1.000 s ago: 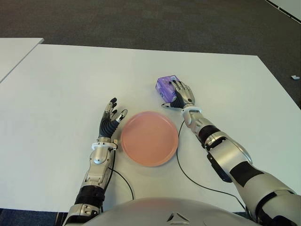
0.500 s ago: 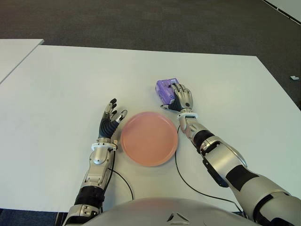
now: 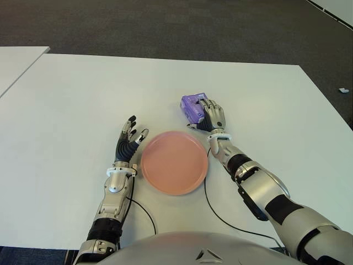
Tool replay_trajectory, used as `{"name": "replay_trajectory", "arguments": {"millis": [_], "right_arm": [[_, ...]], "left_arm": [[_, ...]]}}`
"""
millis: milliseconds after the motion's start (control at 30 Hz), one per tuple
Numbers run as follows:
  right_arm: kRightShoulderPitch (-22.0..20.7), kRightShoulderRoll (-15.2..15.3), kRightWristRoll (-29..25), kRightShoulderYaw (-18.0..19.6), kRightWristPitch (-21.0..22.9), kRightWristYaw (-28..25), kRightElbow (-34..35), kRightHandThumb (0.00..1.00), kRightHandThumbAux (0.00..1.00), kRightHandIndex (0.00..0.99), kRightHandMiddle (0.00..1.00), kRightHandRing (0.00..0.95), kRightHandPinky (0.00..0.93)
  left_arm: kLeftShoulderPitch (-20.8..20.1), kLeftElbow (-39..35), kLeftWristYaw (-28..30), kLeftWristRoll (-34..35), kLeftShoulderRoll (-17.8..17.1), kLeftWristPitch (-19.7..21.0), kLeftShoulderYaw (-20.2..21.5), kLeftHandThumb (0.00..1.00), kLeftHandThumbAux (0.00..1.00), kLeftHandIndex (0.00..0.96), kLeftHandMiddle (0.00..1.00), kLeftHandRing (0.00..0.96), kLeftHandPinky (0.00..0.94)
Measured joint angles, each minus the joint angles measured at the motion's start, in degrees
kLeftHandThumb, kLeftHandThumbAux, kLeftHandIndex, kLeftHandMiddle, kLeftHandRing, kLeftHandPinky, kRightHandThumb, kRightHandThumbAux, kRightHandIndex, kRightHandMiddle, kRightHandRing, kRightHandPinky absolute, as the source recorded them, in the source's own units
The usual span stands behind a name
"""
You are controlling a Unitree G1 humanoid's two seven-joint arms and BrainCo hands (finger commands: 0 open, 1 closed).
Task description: Put the tissue paper into the plate.
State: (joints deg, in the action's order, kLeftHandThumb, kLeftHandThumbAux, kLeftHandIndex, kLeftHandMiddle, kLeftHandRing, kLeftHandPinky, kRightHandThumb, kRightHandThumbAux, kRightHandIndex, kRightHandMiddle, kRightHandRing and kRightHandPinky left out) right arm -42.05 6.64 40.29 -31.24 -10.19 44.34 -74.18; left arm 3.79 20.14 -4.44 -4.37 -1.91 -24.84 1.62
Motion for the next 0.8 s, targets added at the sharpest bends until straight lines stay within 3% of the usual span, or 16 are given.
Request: {"name": "replay_trajectory", "arguments": {"millis": [800], "right_arm": [[0.84,-0.56,0.05,1.03,-1.99,2.06,0.02,0.855,0.679,0.395,0.534,0.853,0.828]], "left_arm": [[-0.11,0.2,-0.03,-0.05,-0.03,-0.21,0.13,0.0,0.5,0.004,0.0,0.0,0.0]]}}
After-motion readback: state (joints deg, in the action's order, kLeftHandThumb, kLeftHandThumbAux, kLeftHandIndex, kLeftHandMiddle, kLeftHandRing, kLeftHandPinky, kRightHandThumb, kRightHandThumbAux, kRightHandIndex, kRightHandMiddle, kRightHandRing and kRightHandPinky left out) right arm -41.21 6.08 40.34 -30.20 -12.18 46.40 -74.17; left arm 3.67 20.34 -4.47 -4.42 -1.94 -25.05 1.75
